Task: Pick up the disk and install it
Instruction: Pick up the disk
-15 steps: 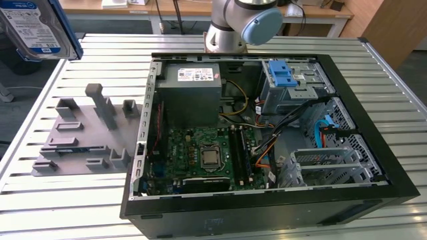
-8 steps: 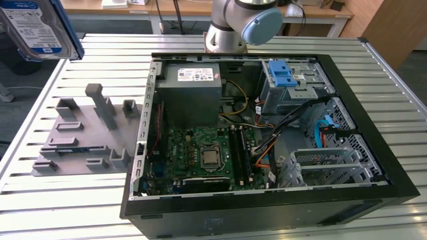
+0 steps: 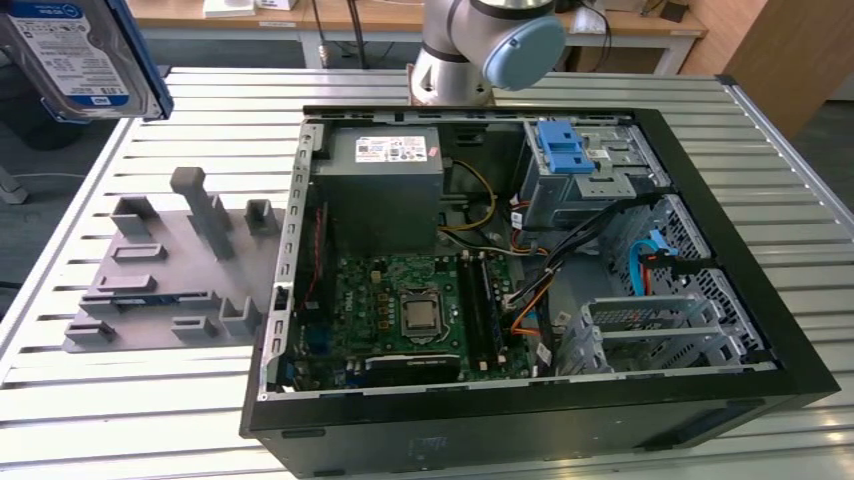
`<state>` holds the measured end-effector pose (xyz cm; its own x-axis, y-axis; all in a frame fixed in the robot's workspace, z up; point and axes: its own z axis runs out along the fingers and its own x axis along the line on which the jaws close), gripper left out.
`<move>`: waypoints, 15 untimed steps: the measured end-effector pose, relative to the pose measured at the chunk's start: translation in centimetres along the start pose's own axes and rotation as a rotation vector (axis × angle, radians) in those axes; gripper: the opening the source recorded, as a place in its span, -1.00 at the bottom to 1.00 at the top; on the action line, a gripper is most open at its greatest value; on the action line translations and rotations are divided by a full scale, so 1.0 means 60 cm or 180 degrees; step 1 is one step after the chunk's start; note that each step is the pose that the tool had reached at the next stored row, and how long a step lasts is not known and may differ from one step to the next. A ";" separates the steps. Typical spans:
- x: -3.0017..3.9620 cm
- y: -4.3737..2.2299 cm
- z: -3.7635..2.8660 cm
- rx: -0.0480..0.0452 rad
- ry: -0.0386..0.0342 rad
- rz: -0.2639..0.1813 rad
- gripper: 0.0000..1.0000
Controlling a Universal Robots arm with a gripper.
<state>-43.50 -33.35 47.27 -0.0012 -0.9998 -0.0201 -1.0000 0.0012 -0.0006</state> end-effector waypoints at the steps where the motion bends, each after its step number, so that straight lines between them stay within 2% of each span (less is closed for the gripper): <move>1: 0.000 -0.001 0.000 0.0000 0.0000 0.0000 -0.27; 15: 0.000 -0.024 0.000 0.0000 0.0000 0.0000 -0.27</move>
<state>-42.09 -33.36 47.27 -0.0012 -0.9998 -0.0201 -1.0000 0.0012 -0.0006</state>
